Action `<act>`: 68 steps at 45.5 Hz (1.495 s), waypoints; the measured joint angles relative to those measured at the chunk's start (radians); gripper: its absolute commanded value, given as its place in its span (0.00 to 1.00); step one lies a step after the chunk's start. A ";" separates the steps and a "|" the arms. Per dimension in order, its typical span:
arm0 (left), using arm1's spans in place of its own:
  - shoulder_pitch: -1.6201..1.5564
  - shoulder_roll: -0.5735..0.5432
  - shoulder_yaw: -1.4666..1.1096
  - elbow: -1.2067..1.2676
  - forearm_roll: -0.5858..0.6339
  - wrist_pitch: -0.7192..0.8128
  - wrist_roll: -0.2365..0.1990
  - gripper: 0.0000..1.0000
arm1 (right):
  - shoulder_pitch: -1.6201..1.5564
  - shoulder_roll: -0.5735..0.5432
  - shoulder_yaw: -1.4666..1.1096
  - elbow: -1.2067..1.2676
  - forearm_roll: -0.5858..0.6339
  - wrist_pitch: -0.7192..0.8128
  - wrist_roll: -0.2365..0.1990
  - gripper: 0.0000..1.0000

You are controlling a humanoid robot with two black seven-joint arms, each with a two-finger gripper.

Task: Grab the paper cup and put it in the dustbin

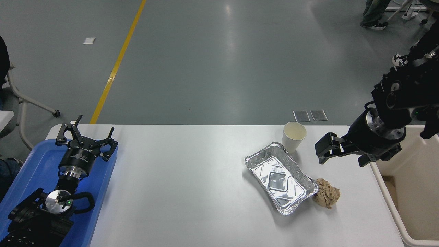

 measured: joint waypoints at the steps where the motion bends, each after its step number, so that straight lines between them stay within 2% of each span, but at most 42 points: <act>1: 0.000 0.000 0.000 0.000 0.000 0.000 0.000 0.99 | 0.000 0.000 0.000 0.000 0.000 0.000 0.000 1.00; 48: 0.000 0.001 0.002 0.000 0.000 0.000 -0.001 0.99 | -0.026 0.000 0.028 -0.022 -0.003 0.002 0.000 1.00; 54: 0.000 0.001 0.002 0.000 0.000 0.000 -0.001 0.99 | -0.080 -0.016 0.047 -0.088 -0.018 0.000 0.000 1.00; 68: -0.001 0.001 0.006 -0.001 0.001 0.000 0.000 0.99 | -0.304 -0.037 0.118 -0.358 -0.149 -0.070 -0.004 1.00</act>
